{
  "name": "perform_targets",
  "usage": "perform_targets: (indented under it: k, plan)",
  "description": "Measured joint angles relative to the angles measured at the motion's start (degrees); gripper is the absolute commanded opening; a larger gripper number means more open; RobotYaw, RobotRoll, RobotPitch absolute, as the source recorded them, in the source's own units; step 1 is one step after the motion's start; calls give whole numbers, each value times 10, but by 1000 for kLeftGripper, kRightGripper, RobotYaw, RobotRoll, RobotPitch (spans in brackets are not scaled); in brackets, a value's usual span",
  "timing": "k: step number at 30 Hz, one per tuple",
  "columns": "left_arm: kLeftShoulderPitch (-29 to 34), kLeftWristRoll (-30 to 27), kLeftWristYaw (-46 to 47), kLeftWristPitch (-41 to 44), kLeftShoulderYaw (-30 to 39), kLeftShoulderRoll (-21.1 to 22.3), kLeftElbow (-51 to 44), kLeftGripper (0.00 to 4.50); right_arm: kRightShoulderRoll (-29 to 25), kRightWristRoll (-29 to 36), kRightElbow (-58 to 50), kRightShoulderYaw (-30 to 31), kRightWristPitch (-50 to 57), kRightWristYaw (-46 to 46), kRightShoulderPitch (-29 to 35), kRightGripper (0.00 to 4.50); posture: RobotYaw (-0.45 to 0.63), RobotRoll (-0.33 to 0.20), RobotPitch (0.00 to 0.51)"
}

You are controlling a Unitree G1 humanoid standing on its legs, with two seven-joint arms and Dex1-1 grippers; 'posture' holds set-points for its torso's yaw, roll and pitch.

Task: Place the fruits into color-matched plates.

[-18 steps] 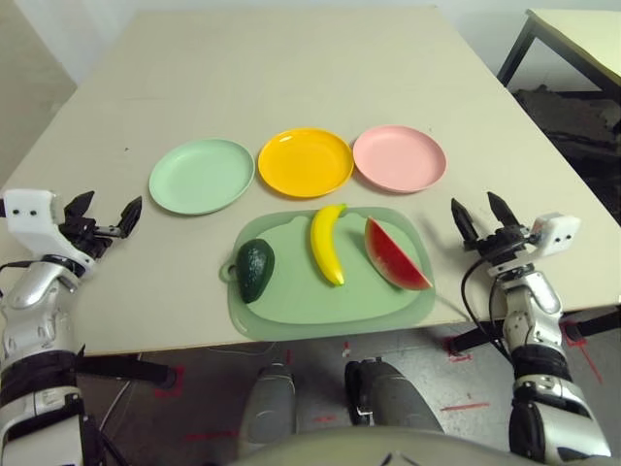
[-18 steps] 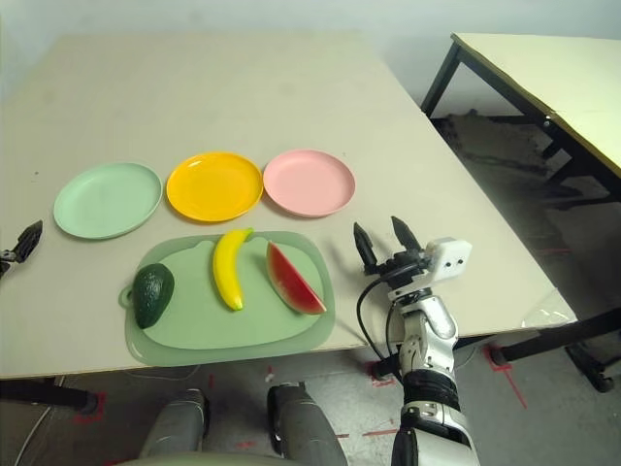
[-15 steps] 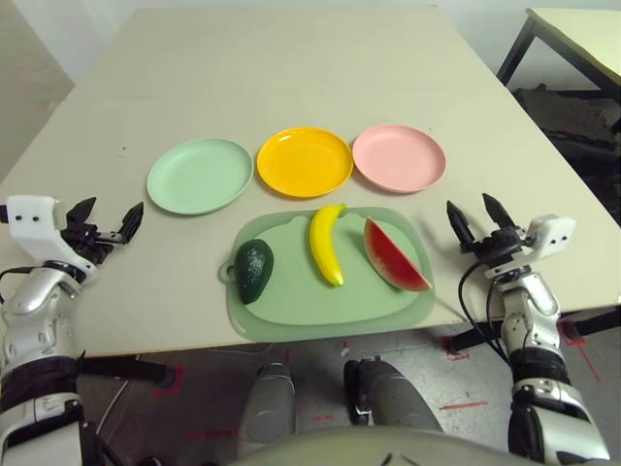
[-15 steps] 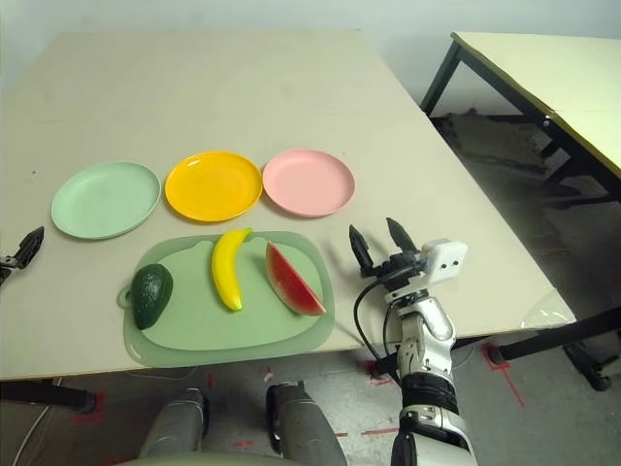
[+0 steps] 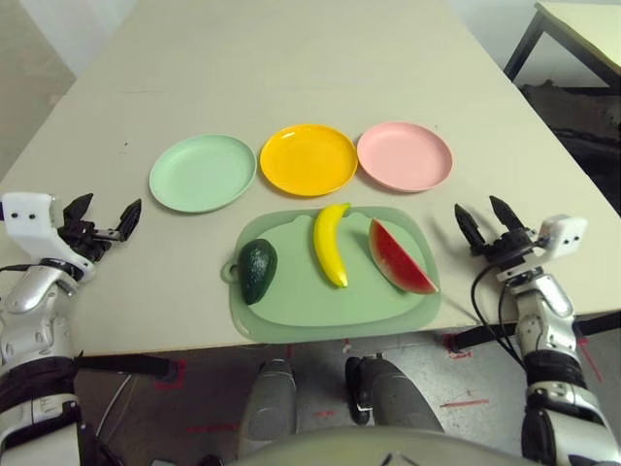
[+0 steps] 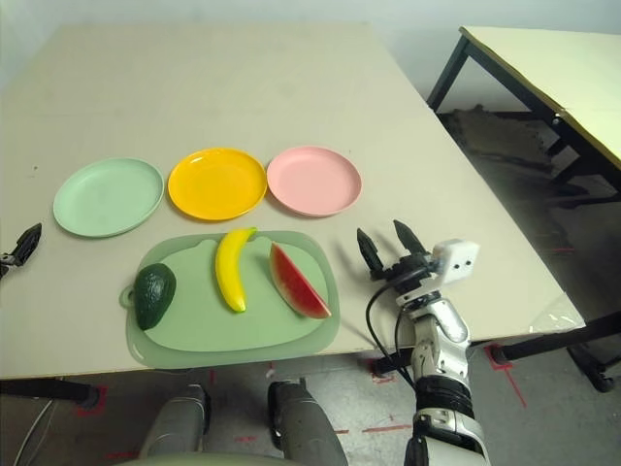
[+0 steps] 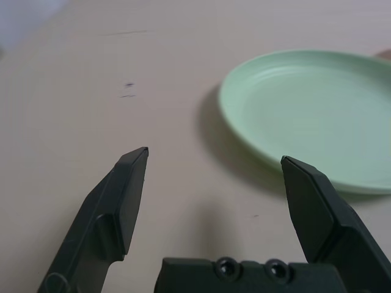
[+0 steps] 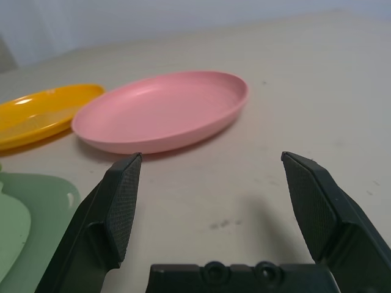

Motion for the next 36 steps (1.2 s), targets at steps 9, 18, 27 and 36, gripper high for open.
perform_targets:
  k: [9,18,27,36]
  plan:
    - [47,-129,-358,93,-25,167,-173,4453,-174,-90,-91,112,77,103,-79,4500,7,0,165]
    - [-42,-124,-492,114,-135,234,-213,4453,-289,-175,-125,271,29,345,-284,4500,-34,0,147]
    - [-92,-104,-493,56,-231,237,-187,4453,-376,-162,-197,423,-100,463,-395,4500,-55,0,137]
    - [-116,-102,-494,59,-270,210,-180,4453,-350,-143,-259,482,-115,466,-438,4500,-51,0,140]
